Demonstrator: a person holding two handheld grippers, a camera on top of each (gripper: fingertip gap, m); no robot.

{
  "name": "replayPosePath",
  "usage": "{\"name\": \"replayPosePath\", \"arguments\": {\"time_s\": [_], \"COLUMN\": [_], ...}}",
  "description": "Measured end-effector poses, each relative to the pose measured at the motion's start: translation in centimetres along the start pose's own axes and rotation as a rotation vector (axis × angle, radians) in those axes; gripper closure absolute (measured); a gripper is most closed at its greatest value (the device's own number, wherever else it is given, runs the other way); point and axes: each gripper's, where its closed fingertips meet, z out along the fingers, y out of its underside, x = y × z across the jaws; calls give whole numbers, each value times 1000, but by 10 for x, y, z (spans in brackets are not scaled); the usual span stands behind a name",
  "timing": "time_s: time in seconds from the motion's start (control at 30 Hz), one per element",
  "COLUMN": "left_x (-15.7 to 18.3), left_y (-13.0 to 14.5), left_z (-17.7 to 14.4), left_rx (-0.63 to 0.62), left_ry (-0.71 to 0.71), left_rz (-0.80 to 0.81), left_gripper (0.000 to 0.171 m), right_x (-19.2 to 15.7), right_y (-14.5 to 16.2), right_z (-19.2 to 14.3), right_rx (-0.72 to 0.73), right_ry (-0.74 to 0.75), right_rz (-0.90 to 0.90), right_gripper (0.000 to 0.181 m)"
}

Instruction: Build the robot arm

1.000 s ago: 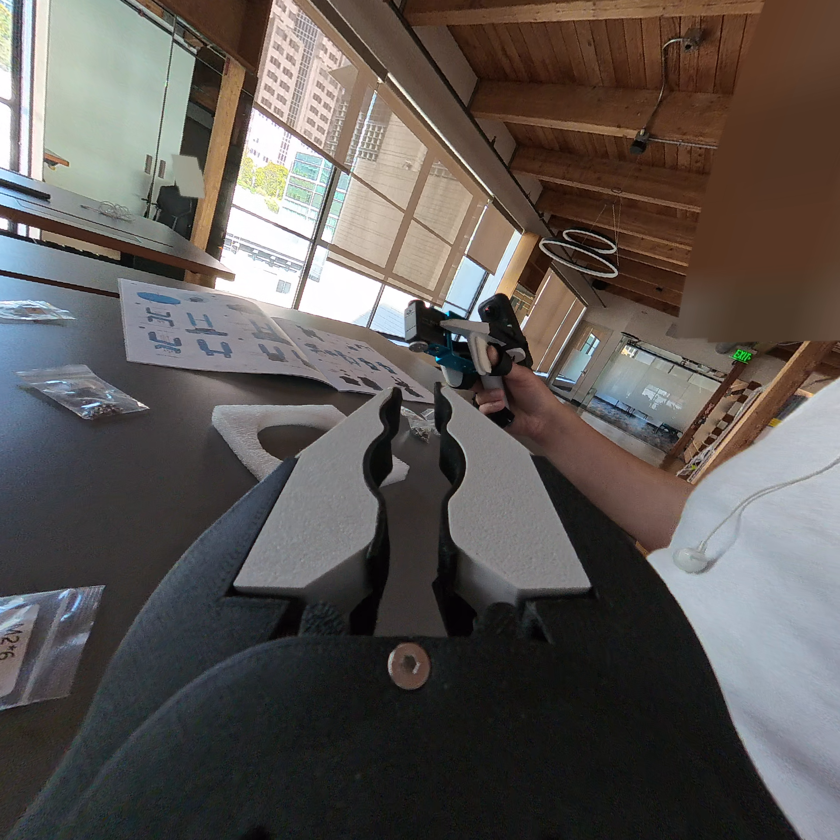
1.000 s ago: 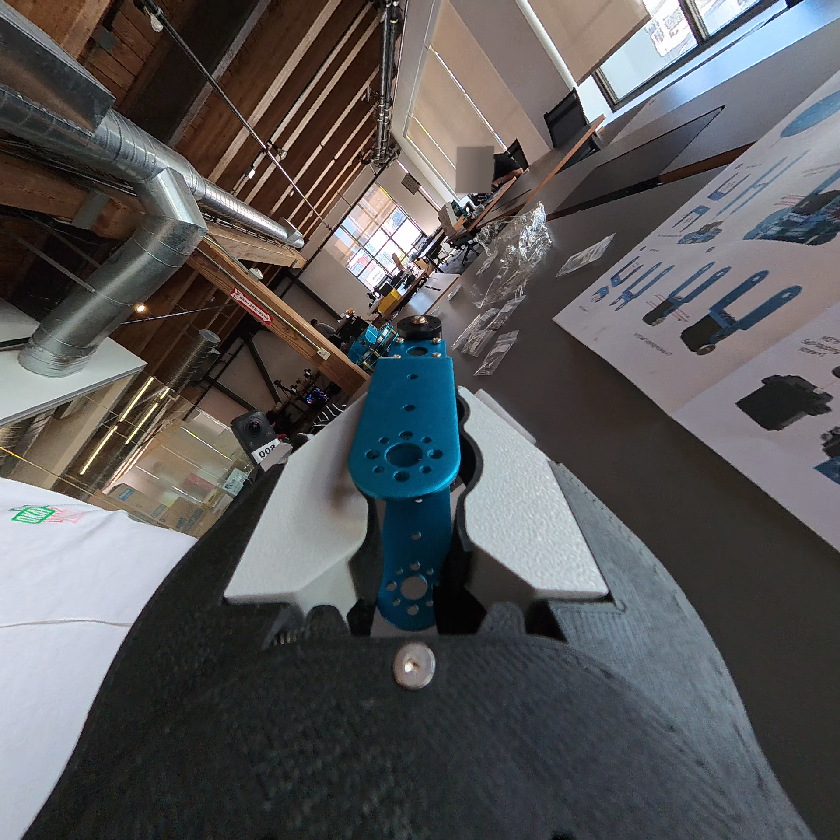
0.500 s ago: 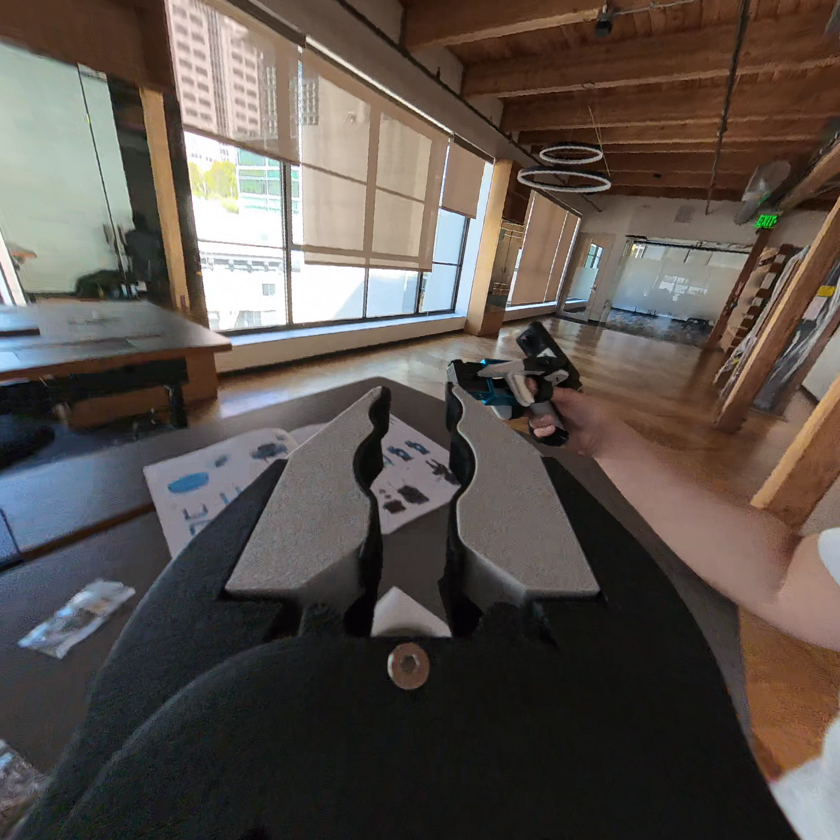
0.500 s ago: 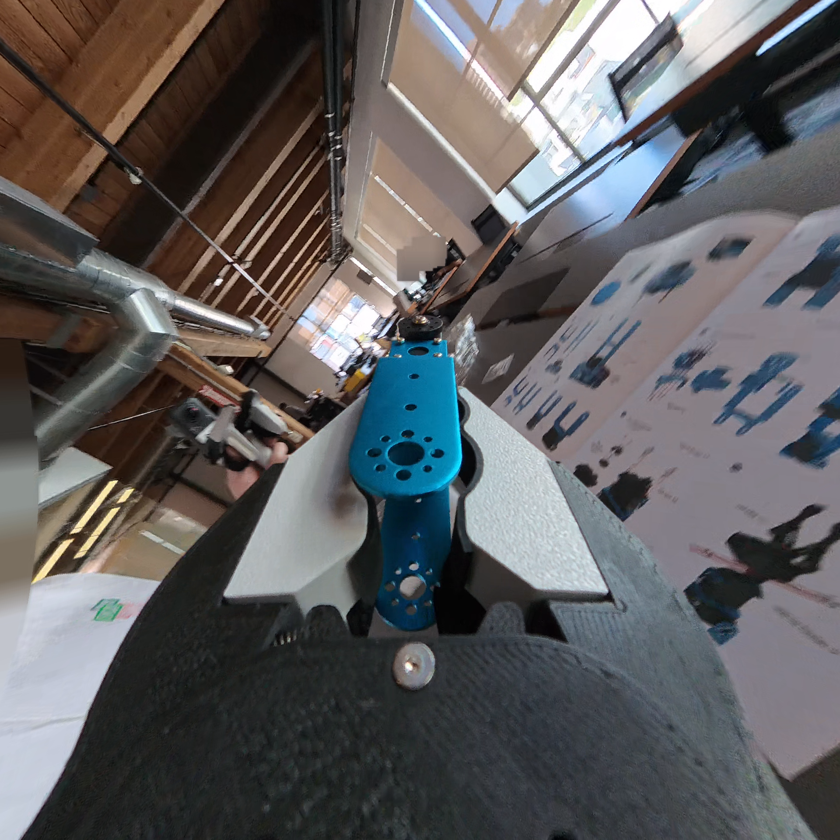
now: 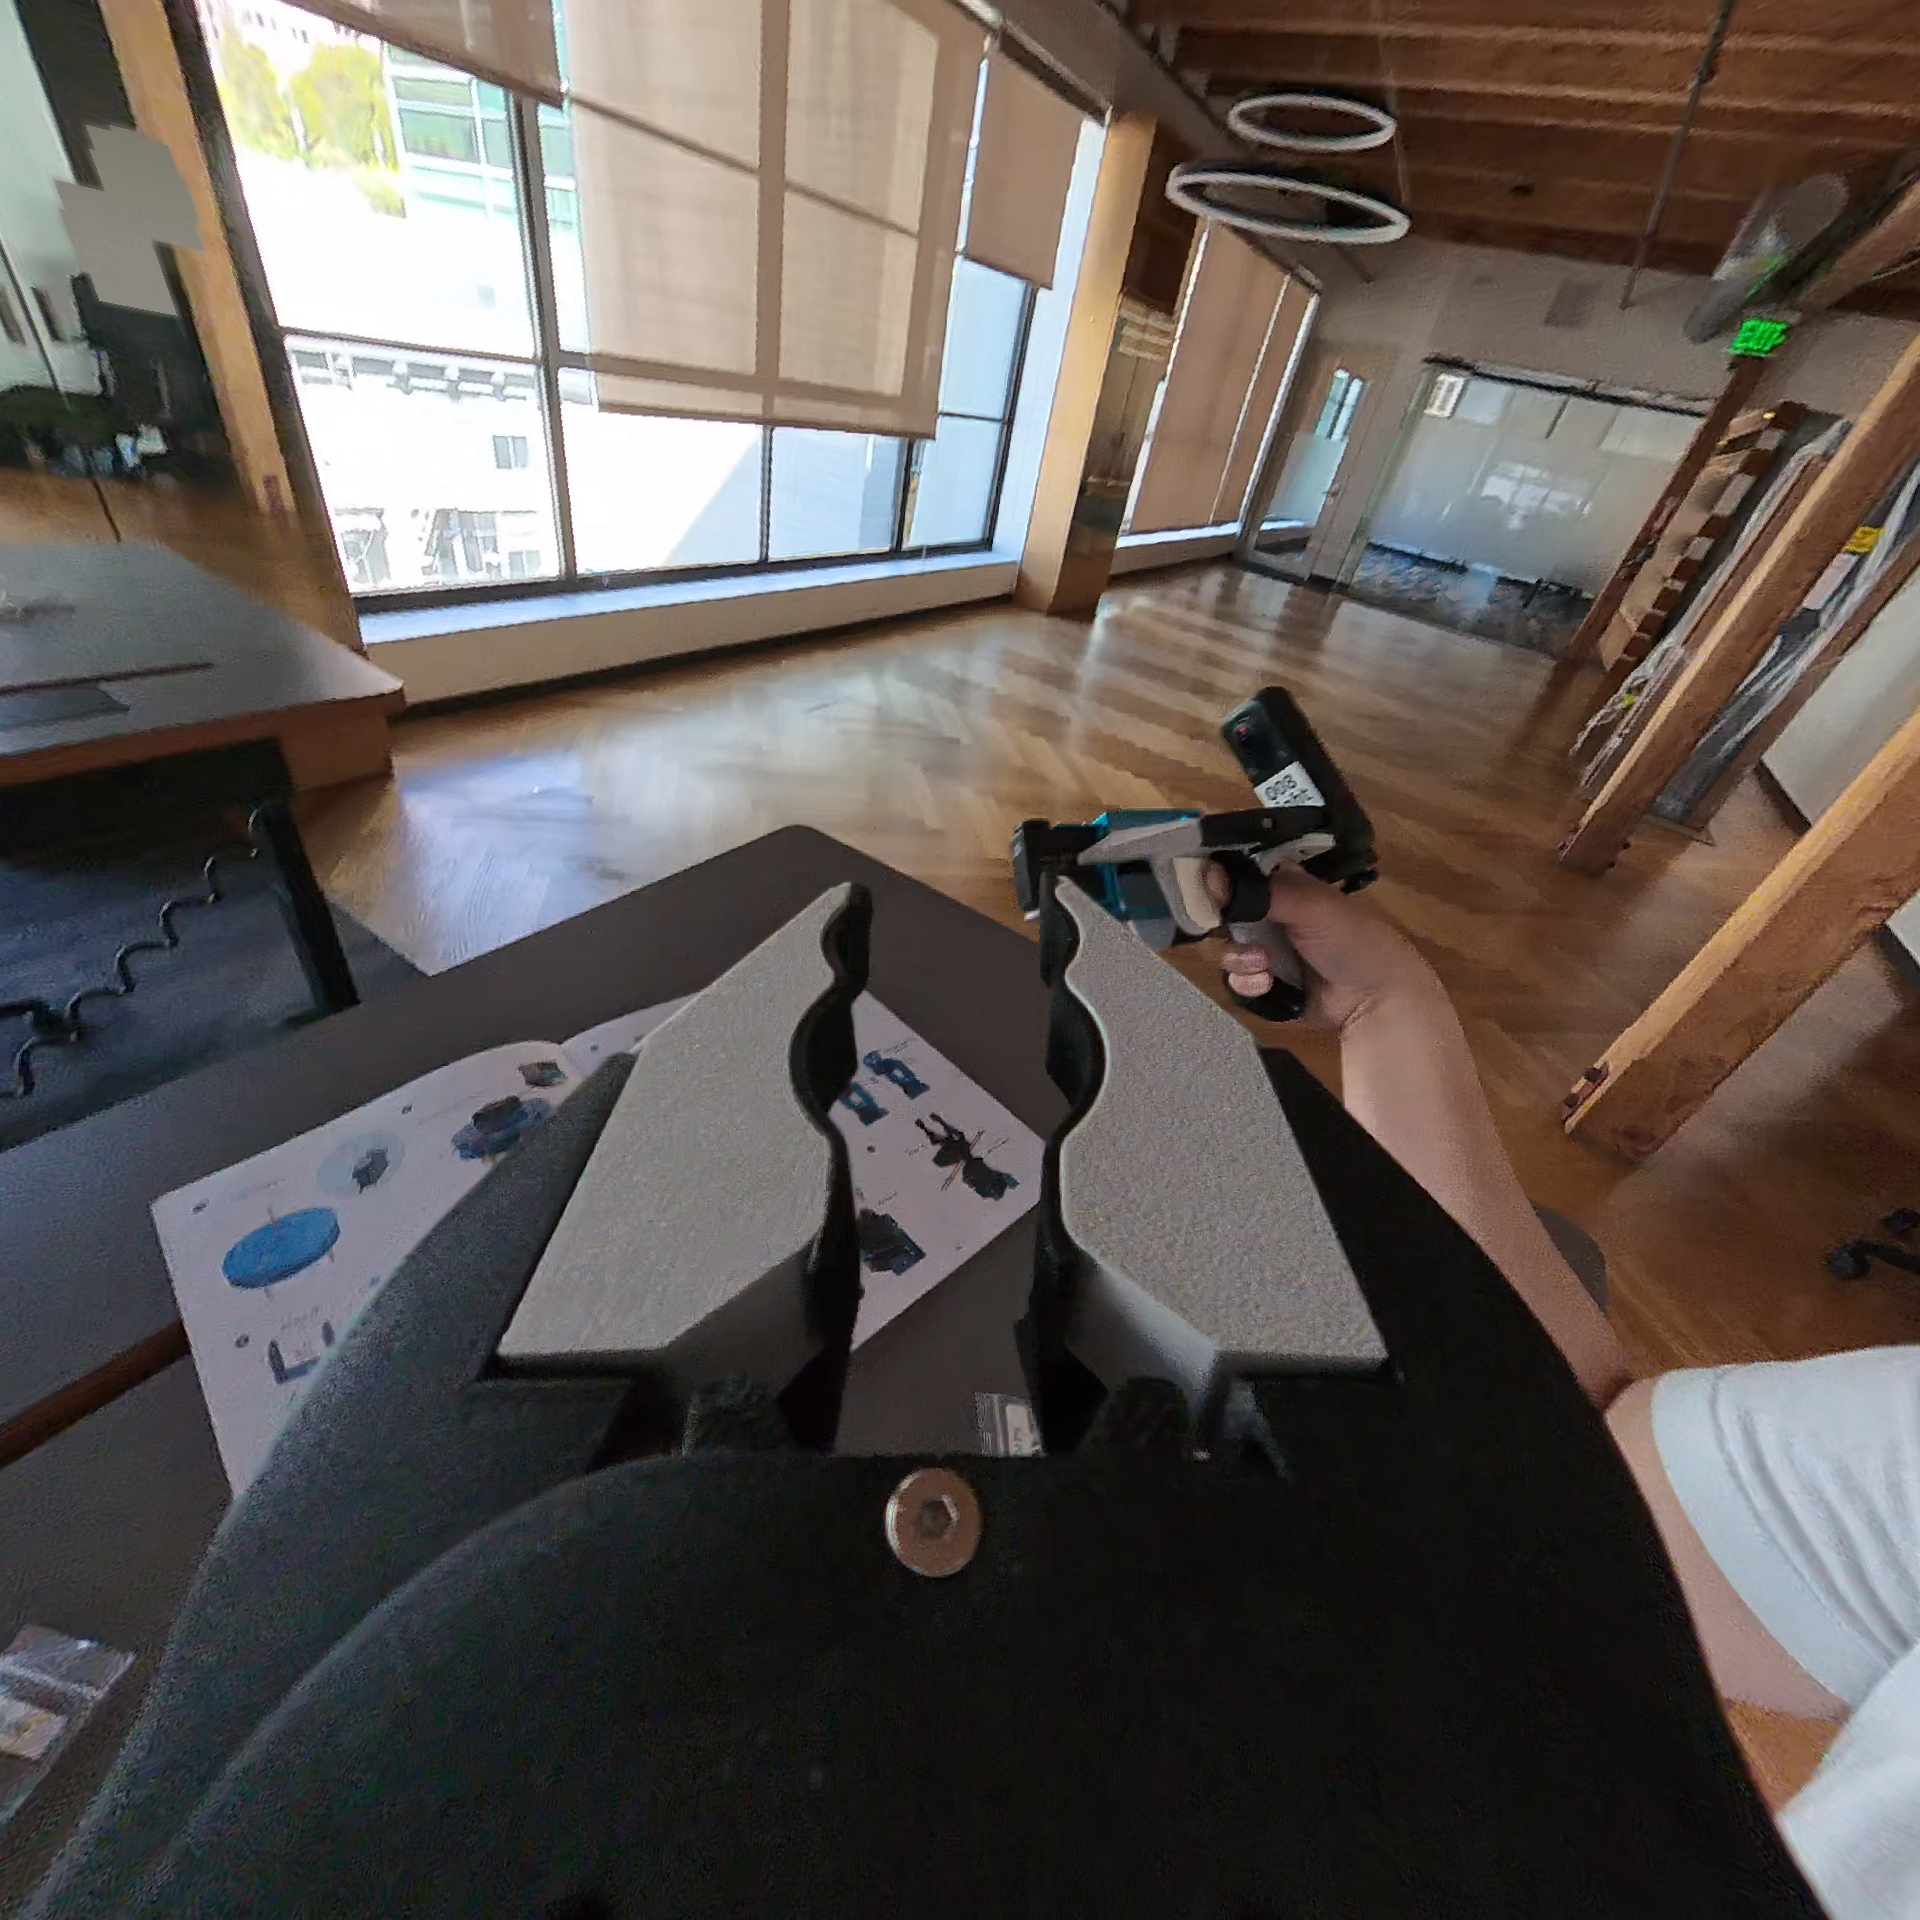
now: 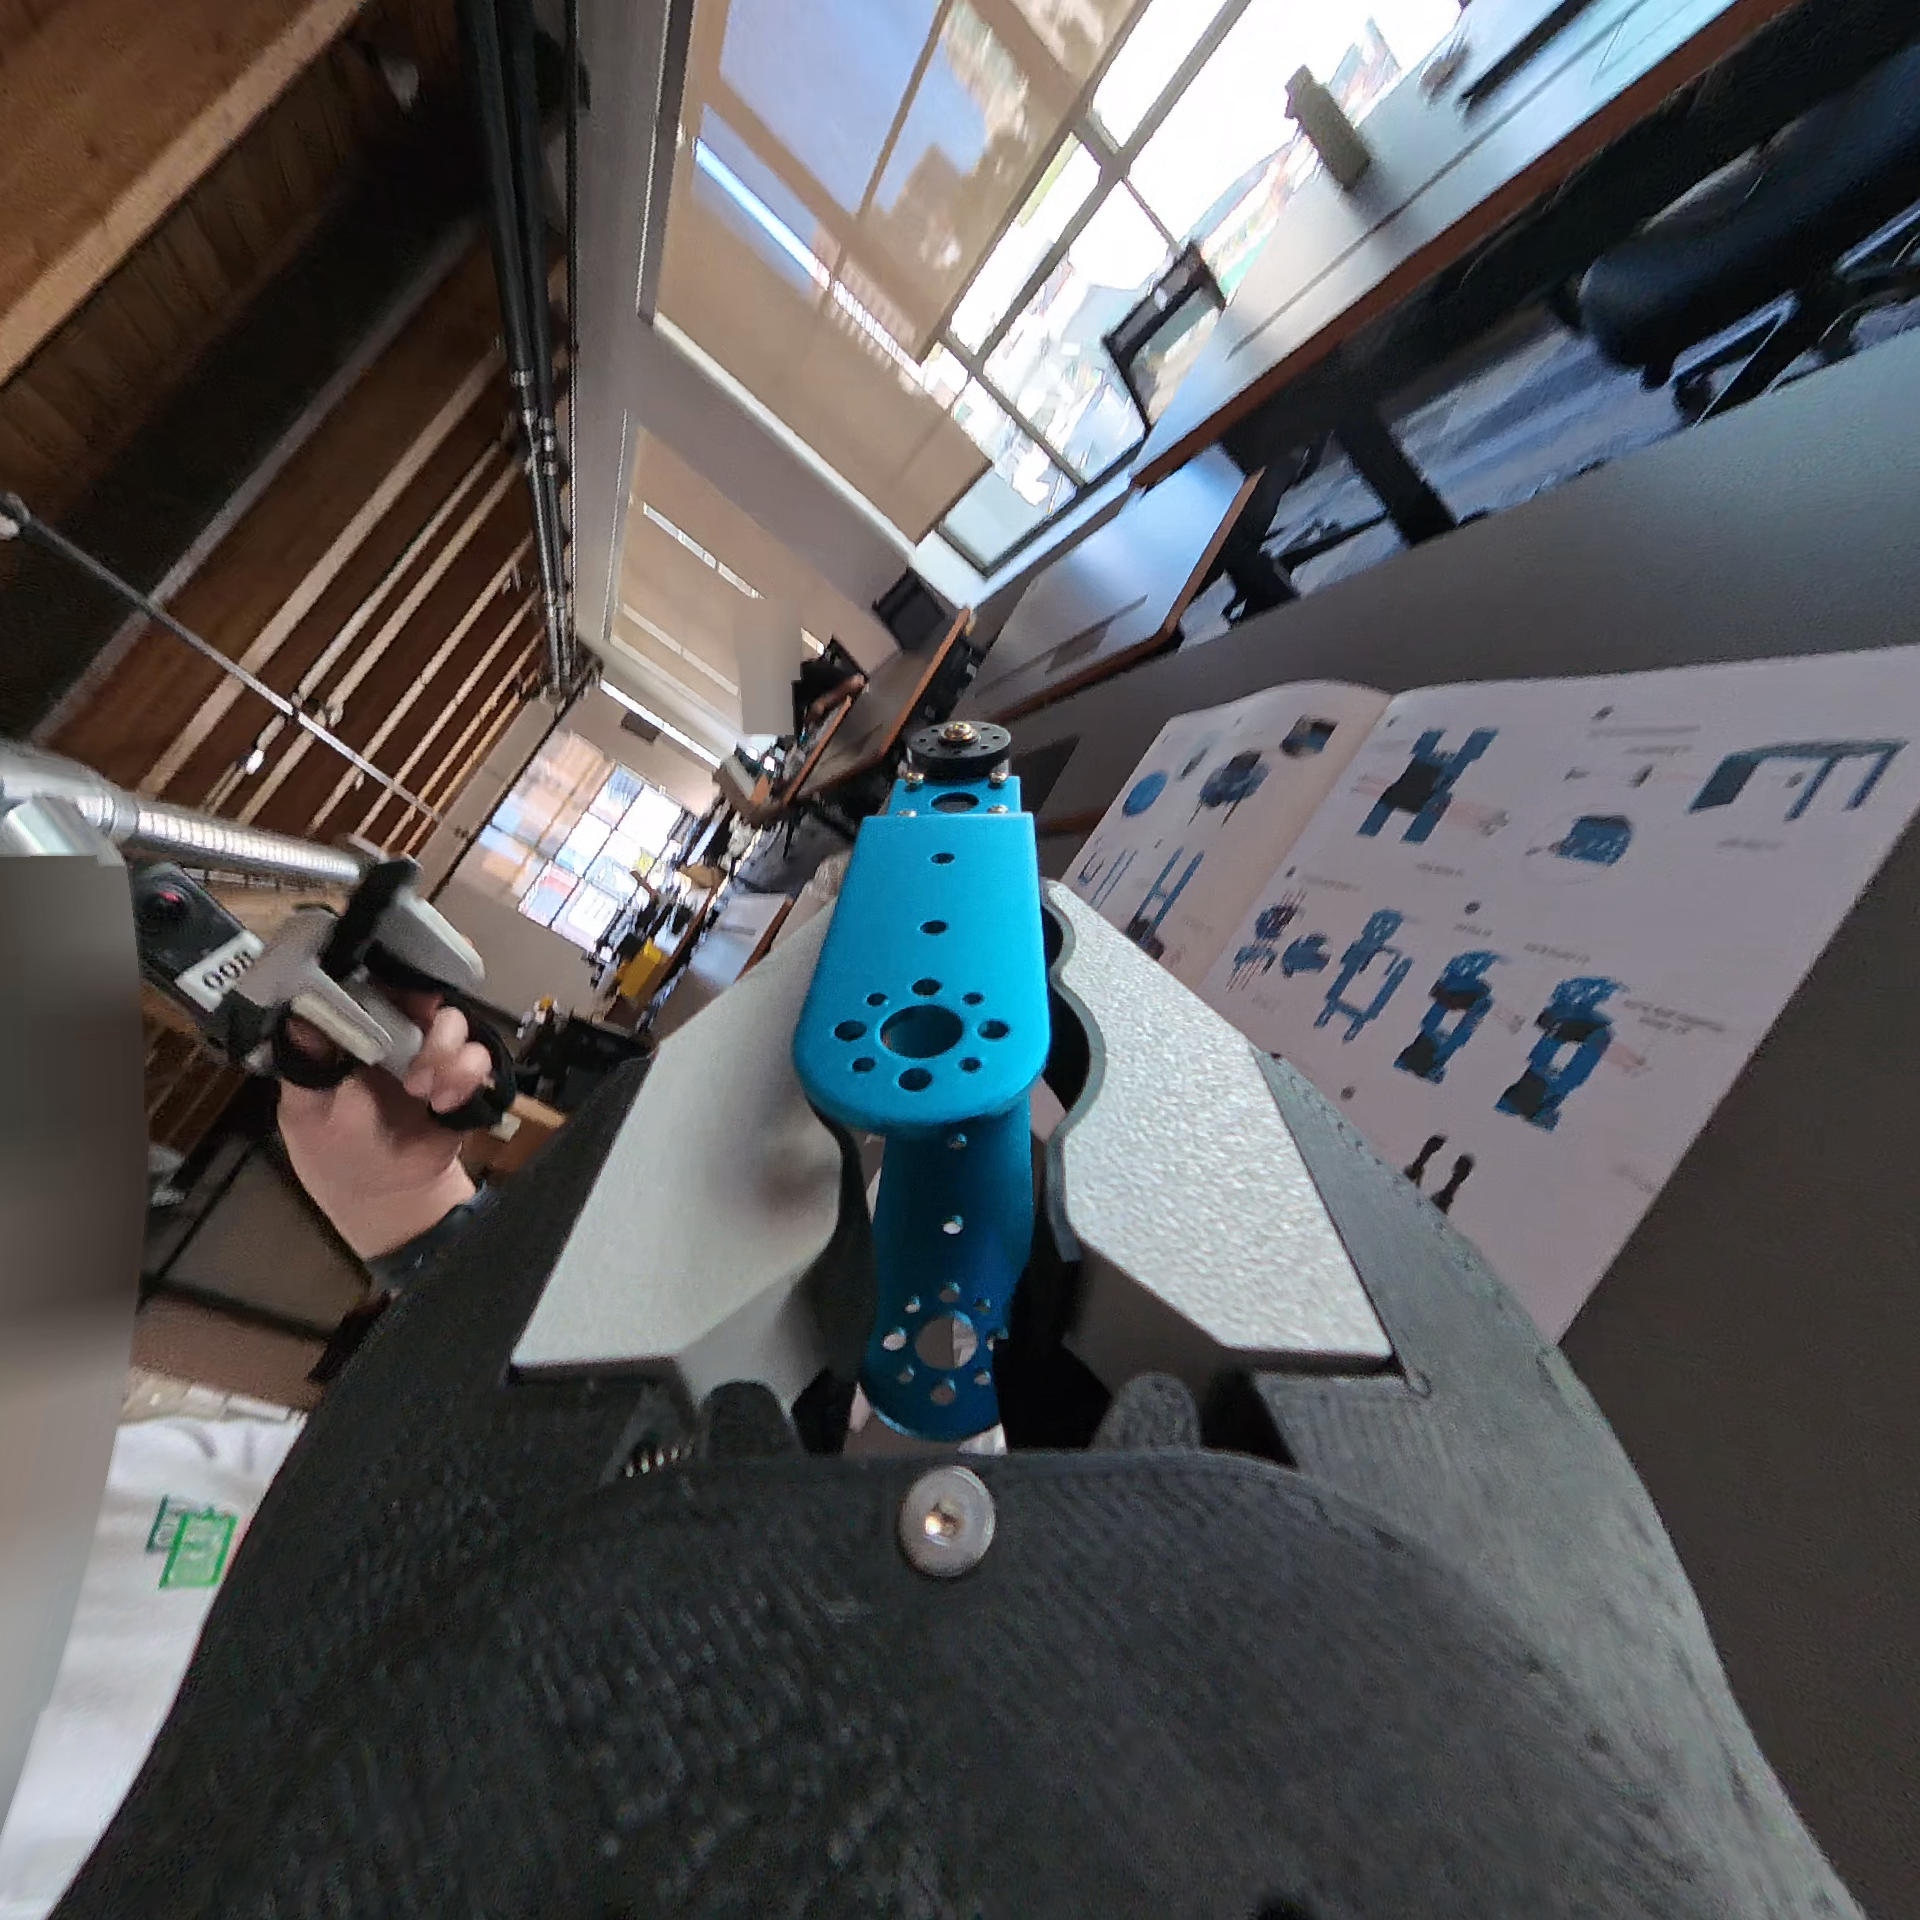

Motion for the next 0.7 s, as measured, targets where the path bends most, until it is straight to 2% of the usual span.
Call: {"name": "replayPosePath", "arguments": {"time_s": [0.1, 0.27, 0.33, 0.5, 0.7], "left_x": [-23, -50, -57, -57, -73], "left_y": [26, 57, 50, 21, 29], "left_z": [21, 50, 58, 65, 77], "left_rx": [-71, -101, -100, 72, 80], "left_ry": [-73, -97, -97, -59, -62], "left_rz": [-87, -207, -233, -172, -263], "left_gripper": [133, 134, 141, 141, 140], "right_x": [8, 18, 15, -7, -12], "right_y": [-8, 6, 6, 1, -11], "right_z": [-6, -10, -9, 4, 31], "right_rx": [19, -98, -114, -97, -13], "right_ry": [15, 150, 165, 90, -92], "right_rz": [31, -3, -27, -60, 36], "right_gripper": [153, 152, 152, 152, 153]}}
